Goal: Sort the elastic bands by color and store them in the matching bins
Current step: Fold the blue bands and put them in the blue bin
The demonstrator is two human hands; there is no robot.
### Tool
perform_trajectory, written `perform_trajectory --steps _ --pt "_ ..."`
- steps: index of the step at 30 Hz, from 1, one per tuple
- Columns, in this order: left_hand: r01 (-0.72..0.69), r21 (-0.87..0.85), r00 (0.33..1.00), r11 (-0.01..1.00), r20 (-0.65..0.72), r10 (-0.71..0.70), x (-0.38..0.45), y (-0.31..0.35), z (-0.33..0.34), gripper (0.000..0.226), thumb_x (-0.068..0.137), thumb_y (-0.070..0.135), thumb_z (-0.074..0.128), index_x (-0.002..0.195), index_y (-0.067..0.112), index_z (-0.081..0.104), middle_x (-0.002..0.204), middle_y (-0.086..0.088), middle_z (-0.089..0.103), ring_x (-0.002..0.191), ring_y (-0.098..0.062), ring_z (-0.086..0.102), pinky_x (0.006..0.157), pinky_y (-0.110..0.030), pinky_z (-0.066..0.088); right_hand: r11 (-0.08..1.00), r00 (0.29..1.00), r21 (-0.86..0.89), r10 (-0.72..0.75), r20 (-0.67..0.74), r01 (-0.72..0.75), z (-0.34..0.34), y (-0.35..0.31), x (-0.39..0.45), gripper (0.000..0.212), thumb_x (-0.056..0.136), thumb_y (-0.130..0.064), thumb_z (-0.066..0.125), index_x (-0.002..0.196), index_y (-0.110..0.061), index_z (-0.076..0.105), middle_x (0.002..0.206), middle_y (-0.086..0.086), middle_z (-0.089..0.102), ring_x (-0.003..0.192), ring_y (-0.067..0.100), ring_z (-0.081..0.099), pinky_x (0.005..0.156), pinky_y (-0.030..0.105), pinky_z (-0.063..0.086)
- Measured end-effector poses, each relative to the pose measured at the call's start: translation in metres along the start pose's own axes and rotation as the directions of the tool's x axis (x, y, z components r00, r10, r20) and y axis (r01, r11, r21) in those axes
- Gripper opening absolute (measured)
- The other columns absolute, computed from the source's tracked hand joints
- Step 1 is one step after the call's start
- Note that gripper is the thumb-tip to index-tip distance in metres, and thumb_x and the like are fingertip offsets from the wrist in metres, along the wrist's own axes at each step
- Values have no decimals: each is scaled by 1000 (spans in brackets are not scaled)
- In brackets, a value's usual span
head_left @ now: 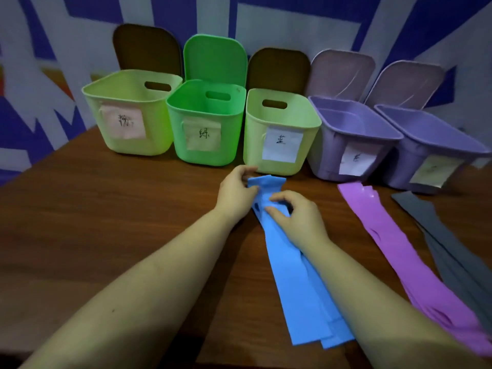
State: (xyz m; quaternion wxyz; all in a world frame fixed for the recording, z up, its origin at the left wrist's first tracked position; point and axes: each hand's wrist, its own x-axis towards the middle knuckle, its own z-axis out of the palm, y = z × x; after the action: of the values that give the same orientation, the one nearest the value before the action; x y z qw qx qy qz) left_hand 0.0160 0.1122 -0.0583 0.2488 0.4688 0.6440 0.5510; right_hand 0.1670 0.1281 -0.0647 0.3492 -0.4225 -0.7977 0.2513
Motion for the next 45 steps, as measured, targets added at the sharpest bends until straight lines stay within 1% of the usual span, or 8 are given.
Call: perform_trajectory --steps 4,8,14,19,25,31,37,45 --pt "-14 -245 1000 970 22 20 -18 7 -5 38 80 -10 61 106 18 58 100 -13 64 79 -14 58 74 -24 49 989 981 145 25 -190 3 -3 -4 -3 58 65 -27 86 109 -25 48 113 -6 52 98 8 55 78 18 48" --pt "26 -454 986 891 159 52 -19 16 -12 41 81 -10 62 107 22 60 75 4 62 71 -11 58 64 -22 48 941 986 334 104 -132 -55 -11 -6 1 78 74 -32 76 139 -28 33 131 -16 40 122 1 40 94 20 37" --pt "131 -574 966 809 258 26 -16 21 -14 38 76 -7 66 105 17 63 77 -5 59 79 -23 55 76 -37 40 826 997 559 72 29 -75 -11 -4 7 12 87 -16 62 98 -21 66 95 -7 73 88 8 68 74 24 53" --pt "228 -536 935 813 353 -30 -14 18 -11 23 88 8 59 111 9 62 65 4 63 55 -8 57 54 -17 44 823 997 565 73 -21 -49 -11 -3 10 11 88 -7 61 89 -16 67 86 2 74 82 16 69 73 29 55" --pt "190 -574 960 796 278 -29 -6 13 -6 33 63 24 81 94 18 71 98 -21 59 87 -32 52 84 -45 38 772 998 634 65 -10 -44 -14 -3 10 7 85 -4 64 86 -11 63 76 0 73 72 9 69 63 20 53" --pt "181 -579 951 795 310 9 -11 16 1 32 82 -3 62 111 10 59 81 -8 72 69 -16 68 67 -26 56 771 999 636 40 -20 -18 -16 -3 10 13 82 0 66 88 -12 65 79 -2 73 77 9 69 66 20 54" --pt "123 -620 975 775 220 20 -28 47 -18 23 84 -4 58 100 12 61 77 -2 73 64 -12 68 59 -22 56 856 977 501 21 211 -126 -20 -22 -9 34 79 -11 74 107 -24 59 101 -16 68 91 -6 65 75 13 49" --pt "7 -621 1000 784 -14 -20 -76 84 -73 20 85 0 61 96 17 61 71 4 73 62 -9 67 55 -20 53 889 911 414 7 412 -194 -57 -85 -64 10 82 -12 72 86 -19 66 79 -8 72 73 6 67 69 29 55"
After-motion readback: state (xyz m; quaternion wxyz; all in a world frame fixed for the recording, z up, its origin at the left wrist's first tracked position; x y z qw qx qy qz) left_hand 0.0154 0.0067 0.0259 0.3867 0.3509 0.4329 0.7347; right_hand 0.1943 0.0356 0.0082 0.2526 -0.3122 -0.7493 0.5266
